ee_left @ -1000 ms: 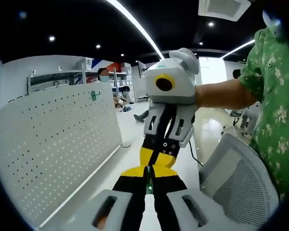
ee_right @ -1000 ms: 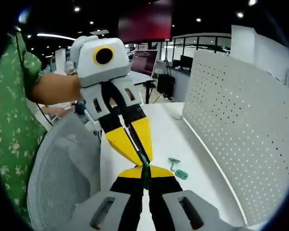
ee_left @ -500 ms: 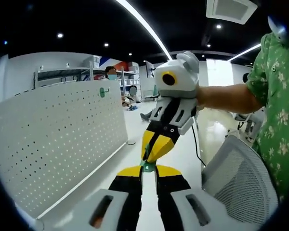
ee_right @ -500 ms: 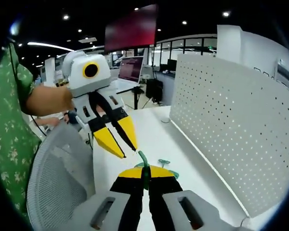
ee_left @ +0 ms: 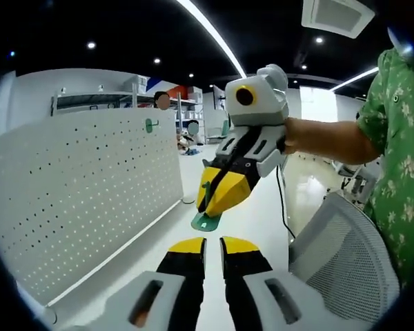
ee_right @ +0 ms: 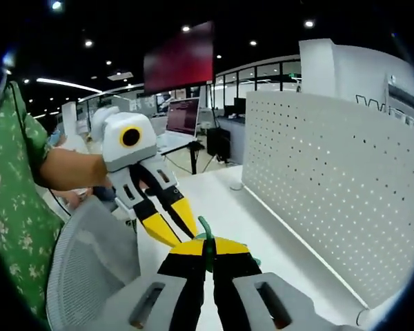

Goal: Insert the hook assembly into the mounting plate slot until the hook locks in place.

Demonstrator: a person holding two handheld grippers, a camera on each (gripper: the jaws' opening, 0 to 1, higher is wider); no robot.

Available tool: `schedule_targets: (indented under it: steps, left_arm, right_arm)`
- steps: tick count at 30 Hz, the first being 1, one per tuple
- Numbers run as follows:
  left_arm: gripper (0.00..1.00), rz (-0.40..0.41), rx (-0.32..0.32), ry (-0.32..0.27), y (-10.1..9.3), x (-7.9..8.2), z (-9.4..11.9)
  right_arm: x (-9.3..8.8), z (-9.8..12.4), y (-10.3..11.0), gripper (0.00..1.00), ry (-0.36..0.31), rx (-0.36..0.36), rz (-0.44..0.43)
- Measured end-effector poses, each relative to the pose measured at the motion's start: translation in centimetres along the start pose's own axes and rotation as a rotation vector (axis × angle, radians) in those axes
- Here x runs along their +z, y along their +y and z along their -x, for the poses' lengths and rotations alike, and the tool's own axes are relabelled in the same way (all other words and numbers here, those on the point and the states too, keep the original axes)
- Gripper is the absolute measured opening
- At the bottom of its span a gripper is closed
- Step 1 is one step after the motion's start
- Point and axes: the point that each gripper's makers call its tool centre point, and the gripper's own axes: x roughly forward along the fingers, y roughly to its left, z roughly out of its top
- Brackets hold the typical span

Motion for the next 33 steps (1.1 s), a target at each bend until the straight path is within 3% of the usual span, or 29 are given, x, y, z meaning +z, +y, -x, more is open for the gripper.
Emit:
schedule_targets:
  steps: [23,33]
  left_arm:
    - [0.05,-0.014,0.005,-0.004,0.07,0.58,0.06]
    - [0.08,-0.022,0.005,-0.006,-0.18,0.82,0.14]
  right_arm:
    - [-0.39,-0.38,0.25,0.01,0.011,0.017,0.003]
    - [-0.62,-0.13,0.45,0.01,0.010,0.008,0.009]
